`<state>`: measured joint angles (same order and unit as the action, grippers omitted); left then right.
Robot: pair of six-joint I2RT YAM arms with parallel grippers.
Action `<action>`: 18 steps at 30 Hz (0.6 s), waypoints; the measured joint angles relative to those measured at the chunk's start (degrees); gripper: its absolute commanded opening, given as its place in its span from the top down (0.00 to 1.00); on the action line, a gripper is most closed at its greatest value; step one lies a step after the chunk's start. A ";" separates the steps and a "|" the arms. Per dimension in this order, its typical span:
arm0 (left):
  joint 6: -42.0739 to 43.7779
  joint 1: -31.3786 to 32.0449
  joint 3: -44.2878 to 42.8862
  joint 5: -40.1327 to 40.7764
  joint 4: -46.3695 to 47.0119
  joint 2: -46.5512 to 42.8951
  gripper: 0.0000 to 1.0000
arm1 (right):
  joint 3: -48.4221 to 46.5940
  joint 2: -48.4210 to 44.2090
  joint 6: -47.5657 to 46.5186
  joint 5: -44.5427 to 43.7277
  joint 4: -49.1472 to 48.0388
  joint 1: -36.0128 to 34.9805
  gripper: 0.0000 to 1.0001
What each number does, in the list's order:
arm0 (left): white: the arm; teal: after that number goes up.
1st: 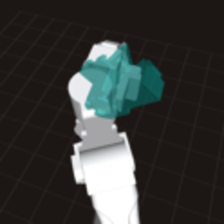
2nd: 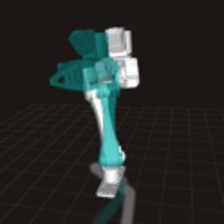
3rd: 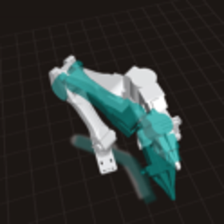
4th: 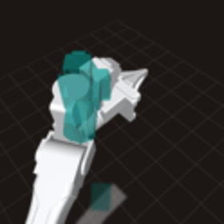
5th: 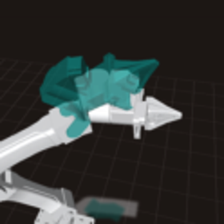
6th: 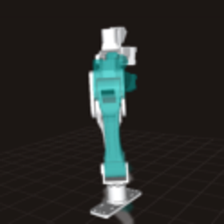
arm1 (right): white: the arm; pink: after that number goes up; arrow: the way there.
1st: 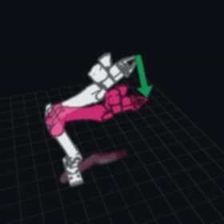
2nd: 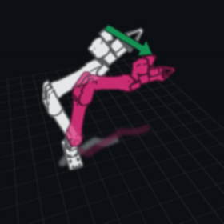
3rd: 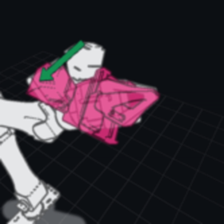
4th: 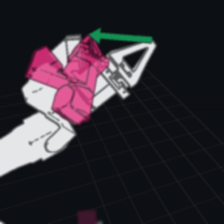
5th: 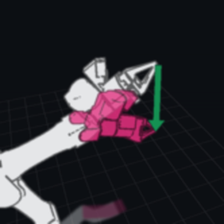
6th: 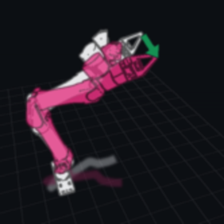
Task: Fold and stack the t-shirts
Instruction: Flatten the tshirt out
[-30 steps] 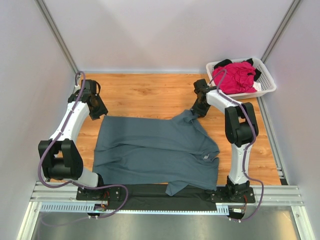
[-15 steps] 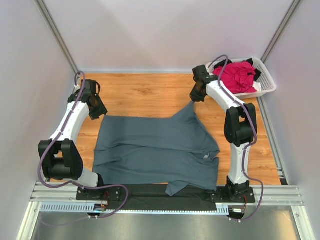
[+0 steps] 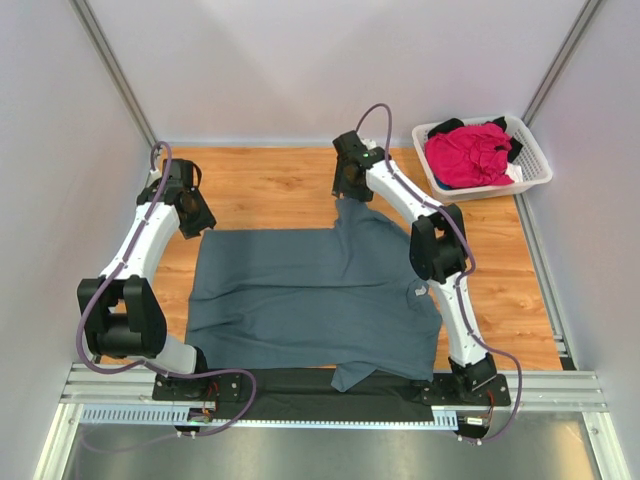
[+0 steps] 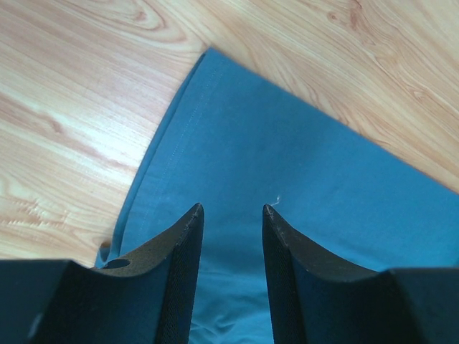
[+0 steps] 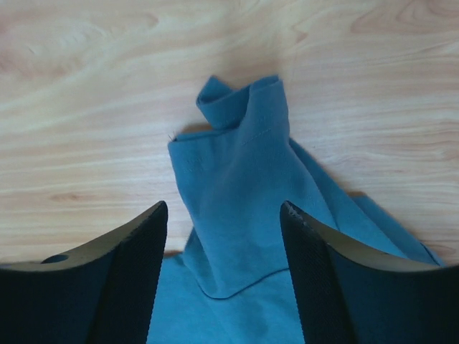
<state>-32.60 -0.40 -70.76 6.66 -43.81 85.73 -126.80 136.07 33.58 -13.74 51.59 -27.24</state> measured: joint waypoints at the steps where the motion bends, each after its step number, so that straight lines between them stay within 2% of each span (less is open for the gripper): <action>1: 0.00 0.00 0.02 0.02 0.00 0.04 0.54 | -0.04 0.59 -0.87 0.24 0.50 -0.31 0.30; 4: 0.11 0.00 0.02 -0.04 0.00 0.28 0.54 | -0.04 0.46 -3.13 0.55 1.88 -0.44 0.23; 7: 0.15 0.00 0.00 -0.52 0.09 0.90 0.54 | 0.04 -1.05 -4.42 0.61 2.19 0.42 0.23; 16: 1.81 1.60 0.15 -5.35 3.15 1.75 0.48 | 15.43 -13.77 -9.40 0.63 -0.31 6.97 0.38; 18: 3.02 3.41 0.11 -7.06 4.44 1.88 0.43 | 19.12 -14.71 -11.82 0.74 -2.27 7.58 0.41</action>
<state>-29.58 3.01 -70.65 -0.40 -39.38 87.61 -107.68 121.36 21.76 -12.99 49.32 -19.66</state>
